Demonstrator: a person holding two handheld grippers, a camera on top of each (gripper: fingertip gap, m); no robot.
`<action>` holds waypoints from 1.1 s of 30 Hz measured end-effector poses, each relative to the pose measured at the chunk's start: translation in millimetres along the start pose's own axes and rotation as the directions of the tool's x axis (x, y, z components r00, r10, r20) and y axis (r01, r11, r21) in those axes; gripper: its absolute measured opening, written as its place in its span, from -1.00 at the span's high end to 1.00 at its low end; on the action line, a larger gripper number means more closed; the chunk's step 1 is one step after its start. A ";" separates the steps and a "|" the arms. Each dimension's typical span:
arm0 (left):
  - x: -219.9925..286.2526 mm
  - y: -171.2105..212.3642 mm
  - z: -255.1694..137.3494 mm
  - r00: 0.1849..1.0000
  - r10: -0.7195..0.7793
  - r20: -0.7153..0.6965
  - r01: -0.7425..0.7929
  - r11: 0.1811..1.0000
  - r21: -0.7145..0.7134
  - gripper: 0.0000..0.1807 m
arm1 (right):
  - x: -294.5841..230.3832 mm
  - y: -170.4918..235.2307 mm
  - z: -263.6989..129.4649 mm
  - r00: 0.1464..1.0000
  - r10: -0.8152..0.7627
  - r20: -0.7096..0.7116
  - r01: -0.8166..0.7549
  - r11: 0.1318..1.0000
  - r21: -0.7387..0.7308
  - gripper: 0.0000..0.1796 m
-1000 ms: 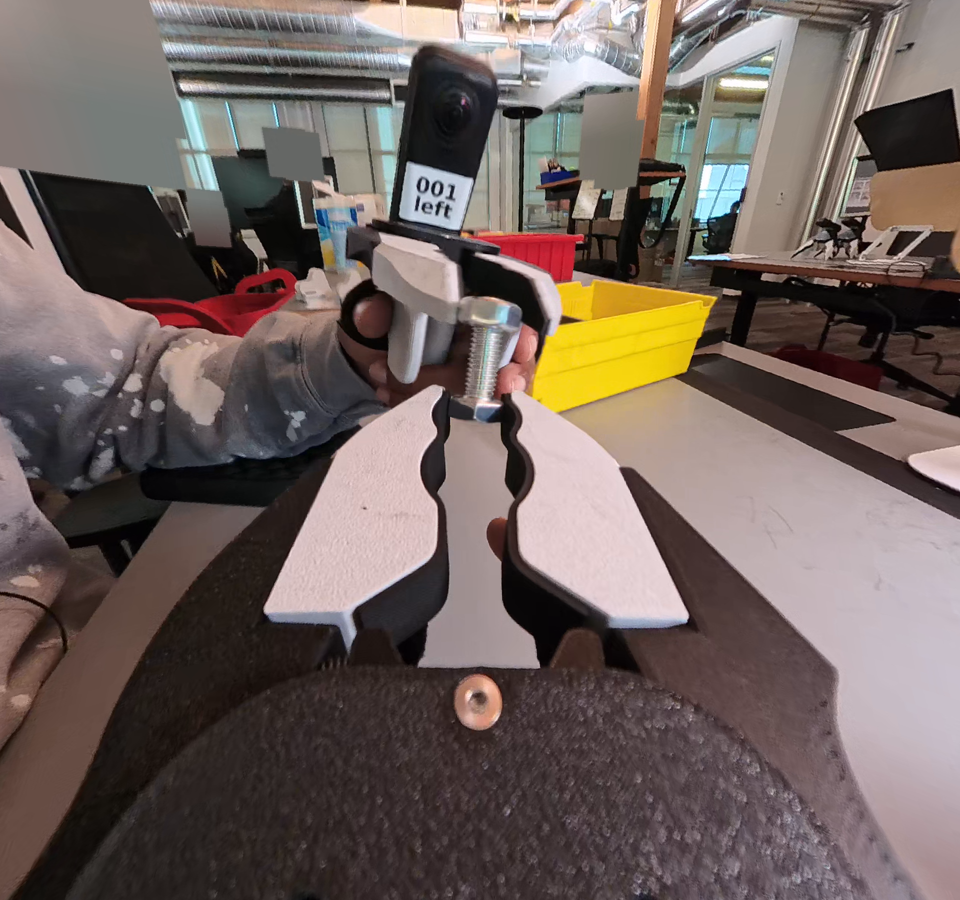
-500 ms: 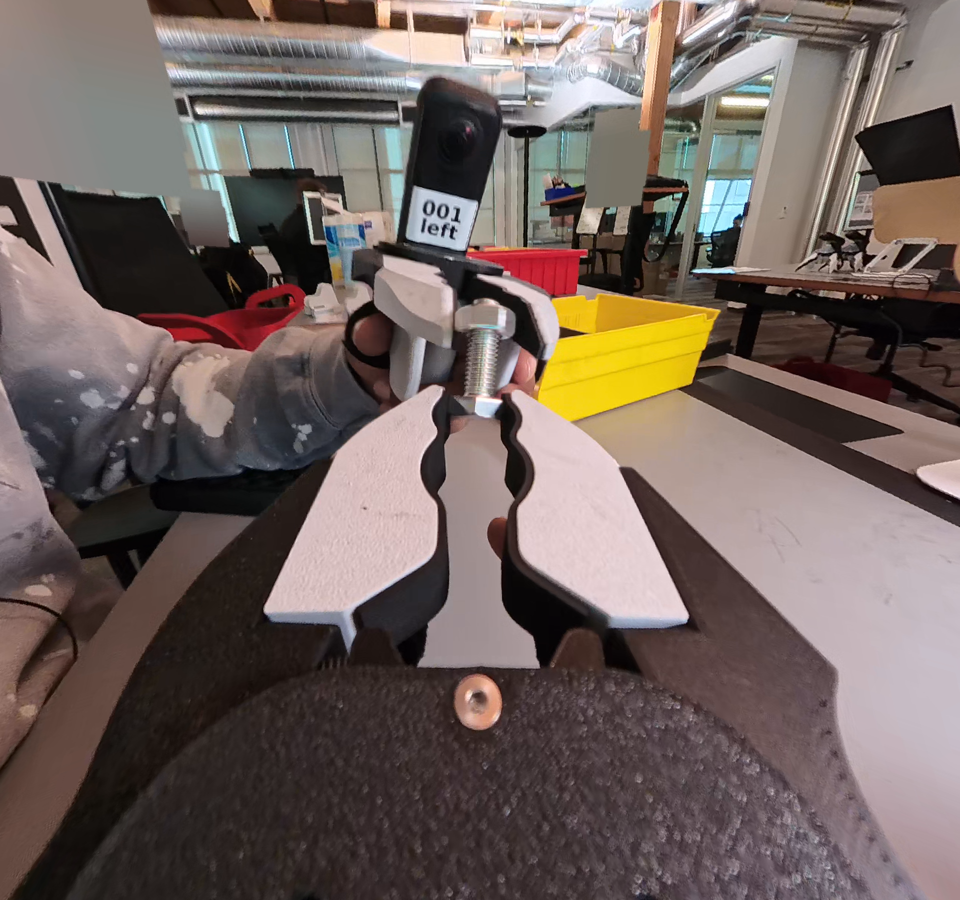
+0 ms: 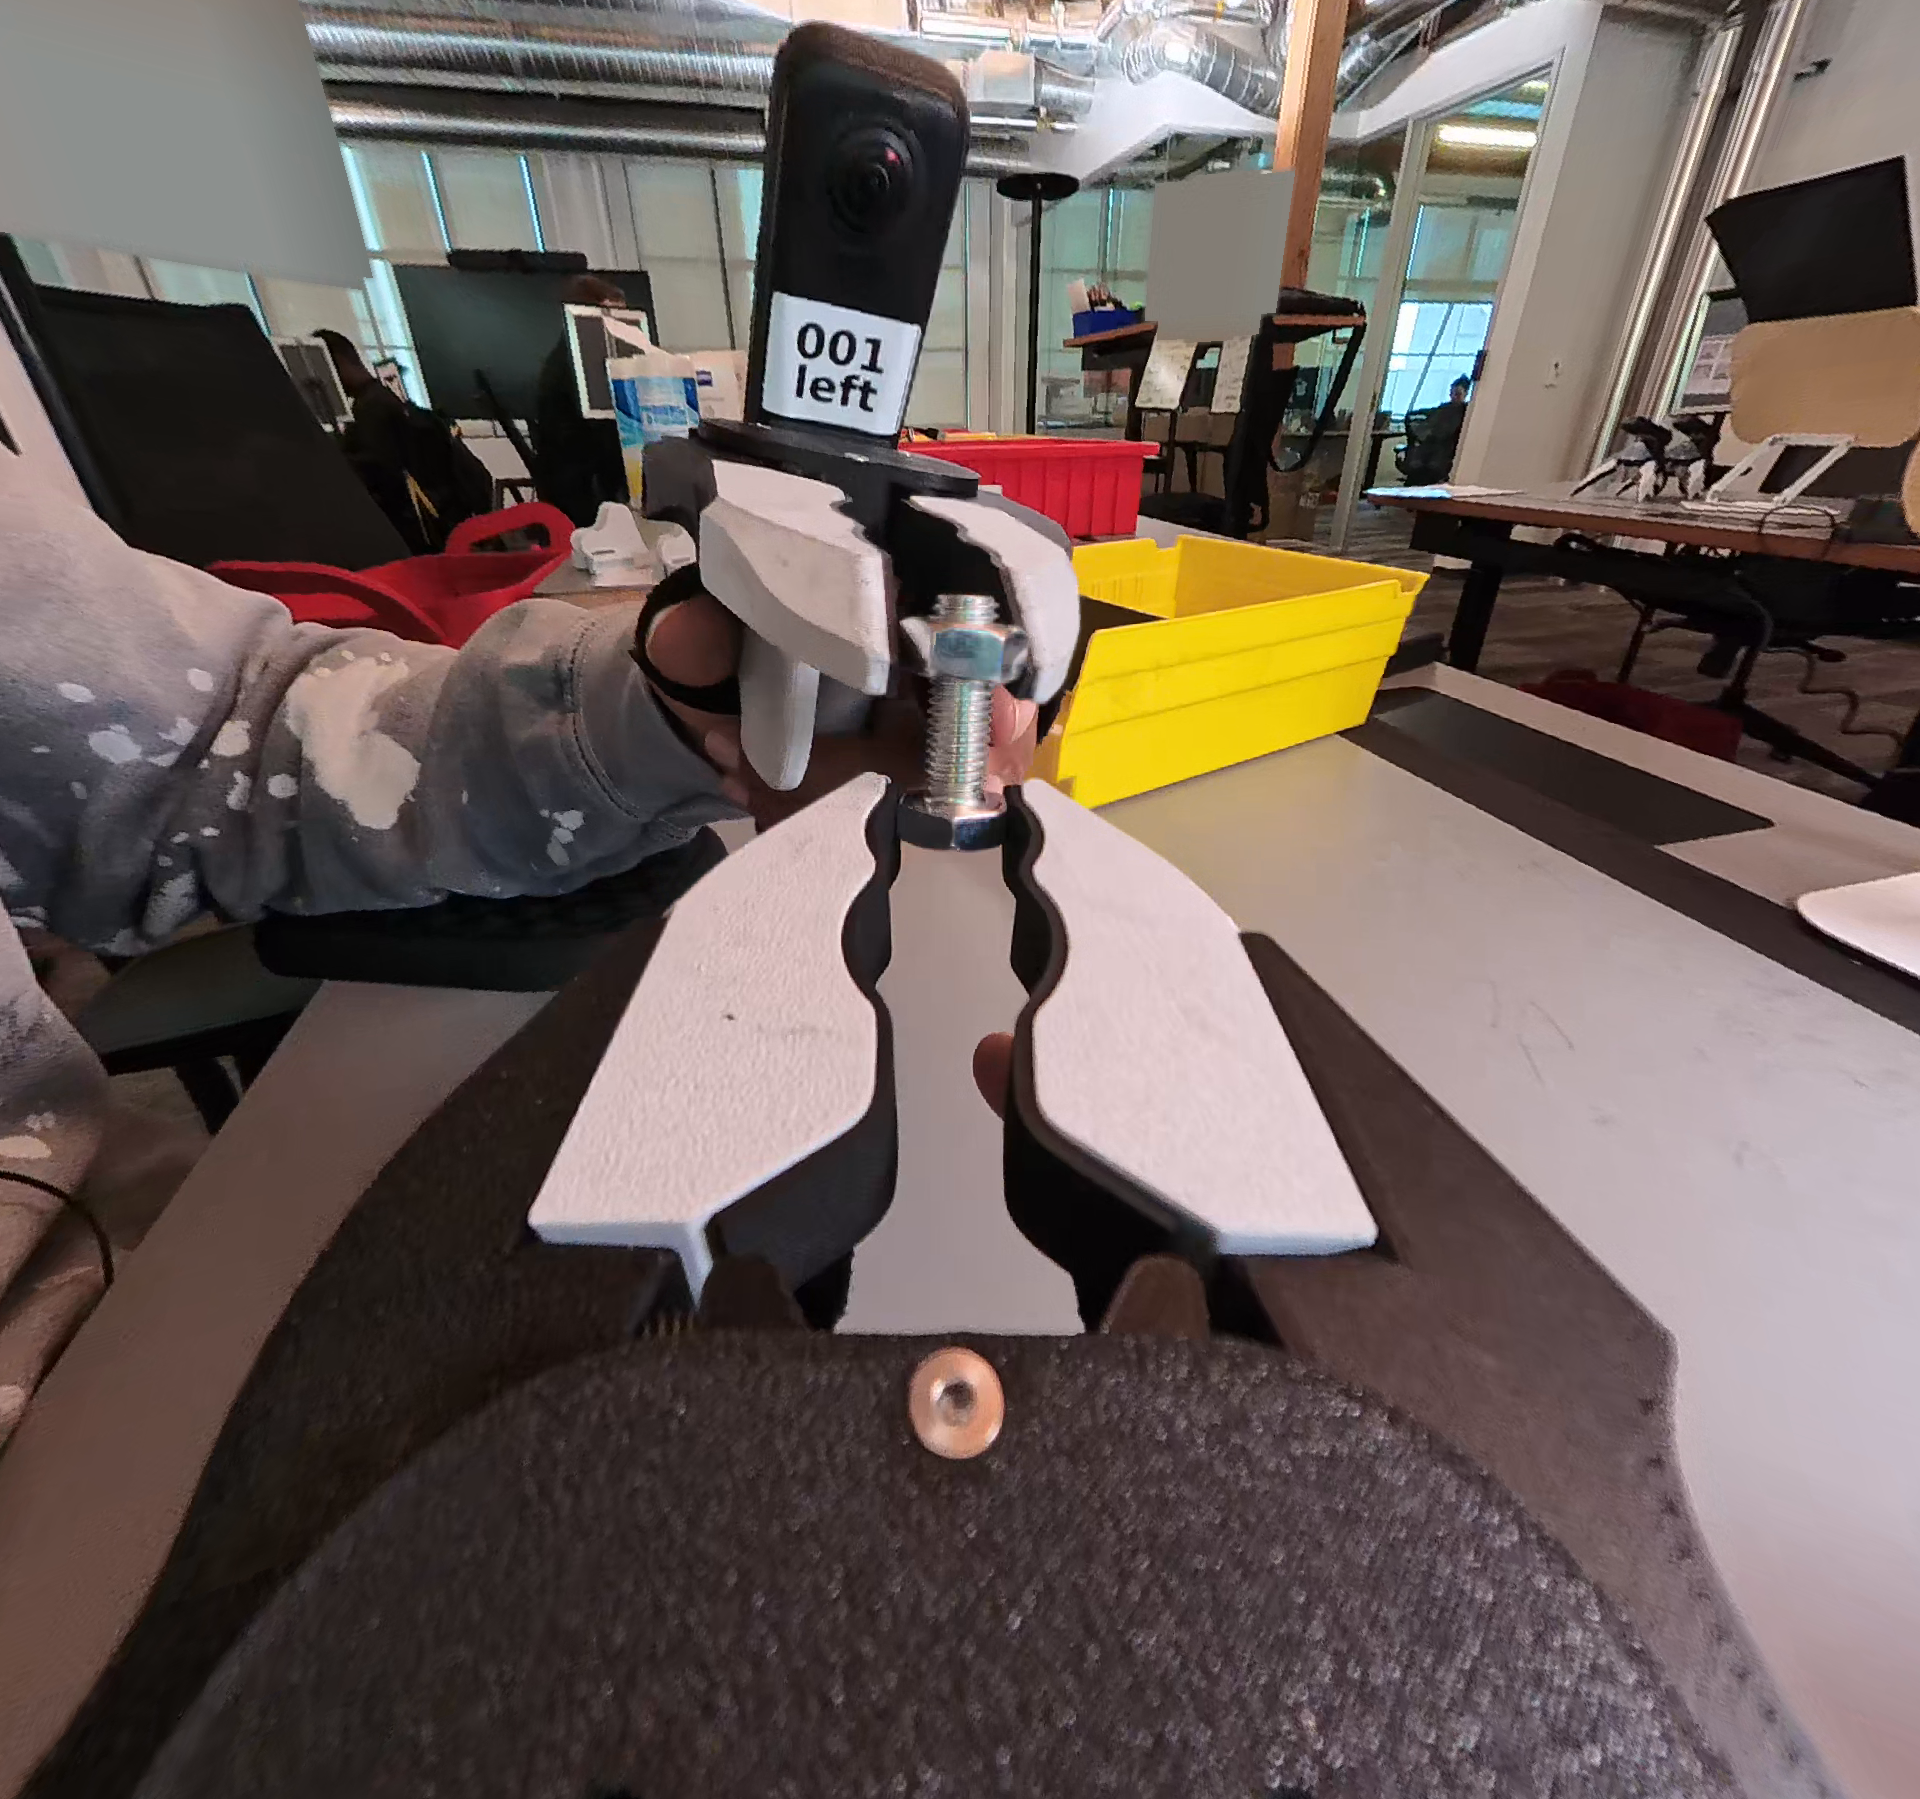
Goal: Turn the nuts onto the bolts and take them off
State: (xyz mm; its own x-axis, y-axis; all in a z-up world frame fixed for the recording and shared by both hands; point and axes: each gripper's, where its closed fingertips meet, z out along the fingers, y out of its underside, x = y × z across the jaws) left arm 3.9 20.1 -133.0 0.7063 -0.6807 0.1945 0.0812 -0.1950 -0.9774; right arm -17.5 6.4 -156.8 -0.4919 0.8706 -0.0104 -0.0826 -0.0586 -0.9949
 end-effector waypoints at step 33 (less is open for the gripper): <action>1.6 -7.0 -2.2 1.000 -0.026 -0.011 0.026 0.999 0.039 0.70 | -3.6 -7.4 -2.1 1.000 0.008 0.030 -0.010 0.999 0.048 0.80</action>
State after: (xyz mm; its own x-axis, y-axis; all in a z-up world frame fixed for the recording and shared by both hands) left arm 2.8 18.9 -125.7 0.6963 -0.6831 0.2204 0.1268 -0.1852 -0.9745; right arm -13.3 4.7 -149.6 -0.5184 0.8550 -0.0157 -0.1192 -0.0904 -0.9888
